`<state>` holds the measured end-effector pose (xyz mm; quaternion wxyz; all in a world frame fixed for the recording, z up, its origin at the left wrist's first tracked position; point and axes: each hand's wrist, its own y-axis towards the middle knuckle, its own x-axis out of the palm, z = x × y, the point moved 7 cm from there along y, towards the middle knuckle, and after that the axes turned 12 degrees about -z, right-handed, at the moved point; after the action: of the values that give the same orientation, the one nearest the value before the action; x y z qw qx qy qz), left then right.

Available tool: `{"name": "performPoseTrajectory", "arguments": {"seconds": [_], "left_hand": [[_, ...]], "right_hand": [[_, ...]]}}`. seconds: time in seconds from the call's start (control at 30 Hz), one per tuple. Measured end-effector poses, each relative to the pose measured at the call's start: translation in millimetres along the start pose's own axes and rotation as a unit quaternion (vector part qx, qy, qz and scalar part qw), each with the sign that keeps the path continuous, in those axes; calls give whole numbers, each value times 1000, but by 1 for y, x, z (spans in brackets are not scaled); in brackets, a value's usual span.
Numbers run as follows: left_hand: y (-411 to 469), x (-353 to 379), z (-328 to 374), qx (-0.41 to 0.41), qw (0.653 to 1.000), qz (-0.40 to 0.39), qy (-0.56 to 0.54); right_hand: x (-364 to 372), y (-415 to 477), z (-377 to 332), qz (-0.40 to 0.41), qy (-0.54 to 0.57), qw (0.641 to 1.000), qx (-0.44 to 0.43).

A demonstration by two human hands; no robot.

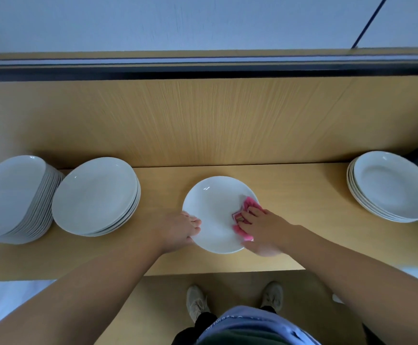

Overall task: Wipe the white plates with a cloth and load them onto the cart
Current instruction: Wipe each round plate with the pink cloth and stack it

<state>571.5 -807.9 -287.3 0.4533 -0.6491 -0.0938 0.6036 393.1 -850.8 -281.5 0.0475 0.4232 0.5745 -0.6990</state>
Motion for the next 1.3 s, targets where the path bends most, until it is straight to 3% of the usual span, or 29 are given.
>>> {"name": "performPoseTrajectory", "arguments": {"seconds": [0.17,0.37,0.5,0.73,0.97,1.13,1.3], "left_hand": [[2,4,-1,-10,1000,-9,3],[5,8,-2,-30,999,-21,-7],[-1,-1,3,-50,998,-10,-36],[-1,-21,34,-108,987,36,-112],[41,-46,92,-129,979,109,-111],[60,-44,101,-194,971,58,-126],[68,-38,107,-197,972,54,-120]], "right_hand": [[2,-11,-14,-21,-37,995,-88],[-10,-7,-25,0,-130,988,-77],[-10,-19,-13,-14,-20,994,-105],[-18,-42,31,103,90,988,-68],[-29,-69,78,193,115,974,-36],[-31,-78,98,194,121,973,-20],[-34,-80,102,211,117,970,-21]]}}
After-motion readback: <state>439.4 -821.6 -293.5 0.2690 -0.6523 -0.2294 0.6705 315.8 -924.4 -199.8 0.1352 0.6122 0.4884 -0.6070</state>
